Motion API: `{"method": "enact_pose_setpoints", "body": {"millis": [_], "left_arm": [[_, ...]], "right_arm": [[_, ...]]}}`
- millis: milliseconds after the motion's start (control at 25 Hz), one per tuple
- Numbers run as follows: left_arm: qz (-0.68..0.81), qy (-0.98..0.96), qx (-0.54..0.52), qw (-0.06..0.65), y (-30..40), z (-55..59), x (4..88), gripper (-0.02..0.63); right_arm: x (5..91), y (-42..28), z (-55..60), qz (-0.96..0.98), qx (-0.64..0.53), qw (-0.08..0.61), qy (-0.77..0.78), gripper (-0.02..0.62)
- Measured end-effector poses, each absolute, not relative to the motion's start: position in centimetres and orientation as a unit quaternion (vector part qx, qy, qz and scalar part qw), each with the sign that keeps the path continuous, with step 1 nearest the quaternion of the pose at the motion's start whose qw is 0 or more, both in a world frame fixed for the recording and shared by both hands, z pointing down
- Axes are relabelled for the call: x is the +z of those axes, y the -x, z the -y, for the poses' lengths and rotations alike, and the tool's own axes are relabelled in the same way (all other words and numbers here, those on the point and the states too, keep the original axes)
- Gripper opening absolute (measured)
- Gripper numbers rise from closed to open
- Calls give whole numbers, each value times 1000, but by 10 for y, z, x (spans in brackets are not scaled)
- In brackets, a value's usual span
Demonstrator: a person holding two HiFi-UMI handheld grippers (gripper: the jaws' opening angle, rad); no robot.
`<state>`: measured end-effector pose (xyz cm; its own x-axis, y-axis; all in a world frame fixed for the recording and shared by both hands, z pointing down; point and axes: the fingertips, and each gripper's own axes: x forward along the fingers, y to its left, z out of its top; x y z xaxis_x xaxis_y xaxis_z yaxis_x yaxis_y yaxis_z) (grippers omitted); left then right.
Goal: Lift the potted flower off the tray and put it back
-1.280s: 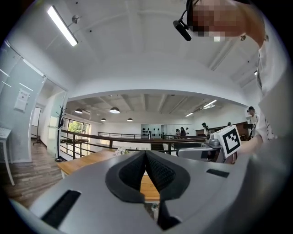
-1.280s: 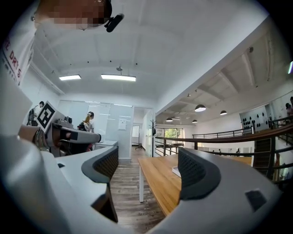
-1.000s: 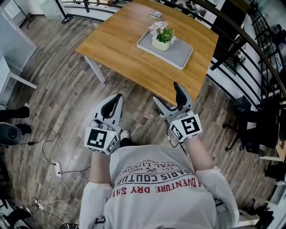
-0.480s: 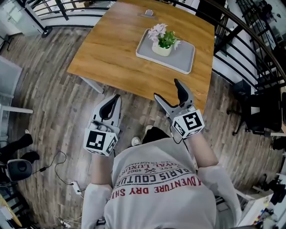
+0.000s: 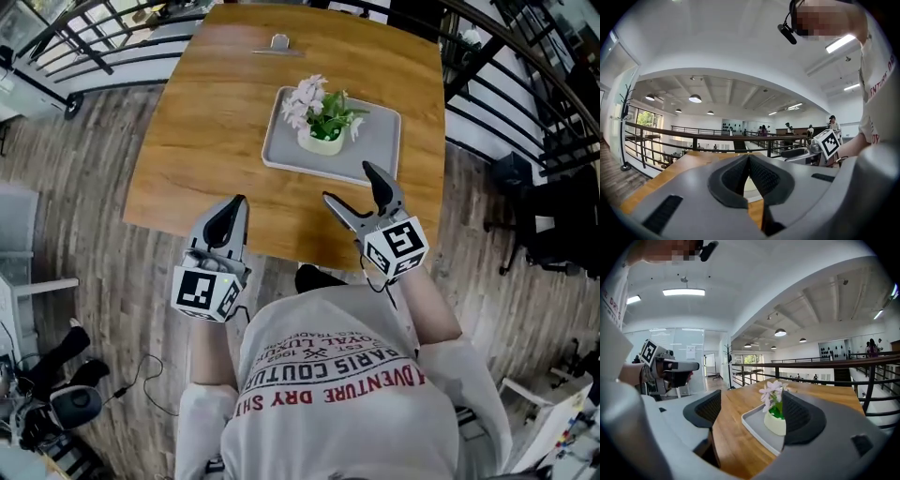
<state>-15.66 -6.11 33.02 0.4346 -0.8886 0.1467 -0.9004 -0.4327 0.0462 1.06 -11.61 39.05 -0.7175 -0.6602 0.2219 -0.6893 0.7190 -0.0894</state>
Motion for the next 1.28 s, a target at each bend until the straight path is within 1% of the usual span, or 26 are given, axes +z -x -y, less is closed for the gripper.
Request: {"method": "enact_pose_setpoints", "body": {"millis": [280, 440, 640, 760, 1080, 1280], "left_arm": [[496, -863, 53, 79, 135, 150, 357, 14], [474, -876, 49, 77, 127, 167, 384, 14], [451, -886, 53, 90, 118, 185, 412, 14], [438, -891, 62, 98, 108, 198, 426, 14], [415, -899, 72, 122, 98, 216, 454, 14], [404, -899, 87, 141, 97, 219, 468, 14]], "right_arm": [[455, -33, 190, 918, 113, 154, -347, 419], [500, -28, 197, 928, 98, 202, -298, 427], [535, -20, 214, 929, 99, 233, -271, 441], [546, -15, 229, 931, 105, 235, -260, 444], [557, 14, 243, 948, 112, 211, -209, 481], [557, 27, 245, 958, 107, 199, -178, 491]]}}
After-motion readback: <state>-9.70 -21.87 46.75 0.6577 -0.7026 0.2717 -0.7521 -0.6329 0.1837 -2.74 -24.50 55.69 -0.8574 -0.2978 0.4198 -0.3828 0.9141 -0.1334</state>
